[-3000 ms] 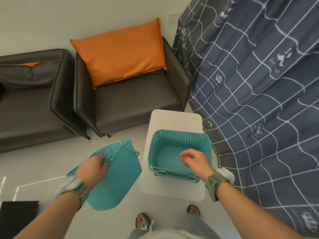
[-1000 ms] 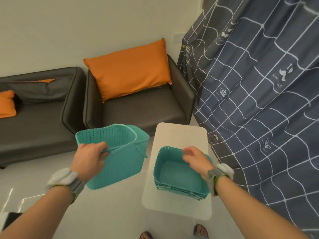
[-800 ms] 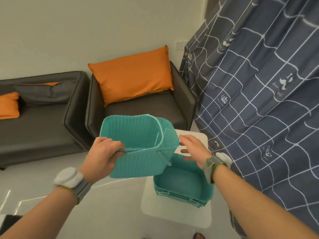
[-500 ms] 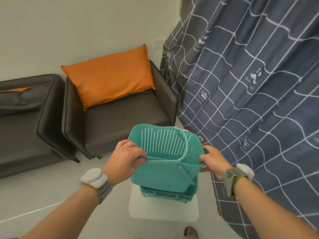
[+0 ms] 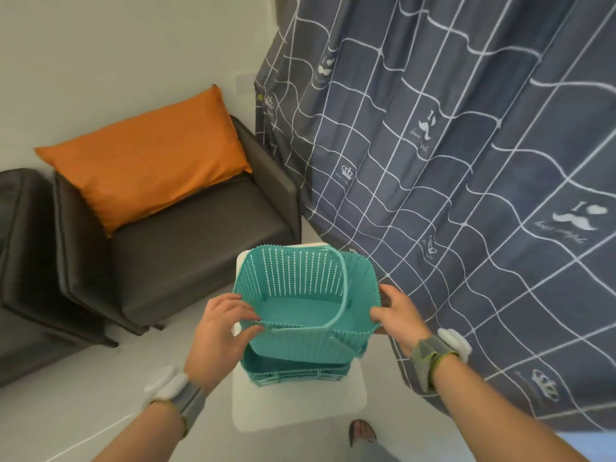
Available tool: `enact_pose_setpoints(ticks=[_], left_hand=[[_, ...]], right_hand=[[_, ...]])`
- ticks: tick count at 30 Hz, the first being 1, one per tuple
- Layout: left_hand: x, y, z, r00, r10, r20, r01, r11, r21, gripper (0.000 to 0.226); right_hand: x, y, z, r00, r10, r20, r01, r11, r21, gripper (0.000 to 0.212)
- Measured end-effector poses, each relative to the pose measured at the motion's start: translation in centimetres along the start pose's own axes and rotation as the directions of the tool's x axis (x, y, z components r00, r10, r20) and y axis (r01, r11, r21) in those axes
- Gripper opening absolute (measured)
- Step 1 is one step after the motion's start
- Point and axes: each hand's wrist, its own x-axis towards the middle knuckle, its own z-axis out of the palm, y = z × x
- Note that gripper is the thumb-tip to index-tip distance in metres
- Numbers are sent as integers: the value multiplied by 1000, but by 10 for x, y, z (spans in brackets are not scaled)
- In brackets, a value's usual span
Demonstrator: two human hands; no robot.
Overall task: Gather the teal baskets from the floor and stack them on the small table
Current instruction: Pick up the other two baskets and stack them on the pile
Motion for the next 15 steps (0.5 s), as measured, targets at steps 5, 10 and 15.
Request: enact_pose_setpoints(ticks=[5,10,15], left_hand=[[-29,-18,9,968,-116,224,114,993,22,27],[-40,-37,22,910,-352,219,344,936,75,23],[-31,-38,38,718,-600,352,638,770,10,42]], right_hand=[[6,3,16,997,68,41,-64,994,-93,65],[-6,14,25,998,11,-55,-31,919,-392,59],[-1,25,55,997,-46,62,67,913,-403,50]])
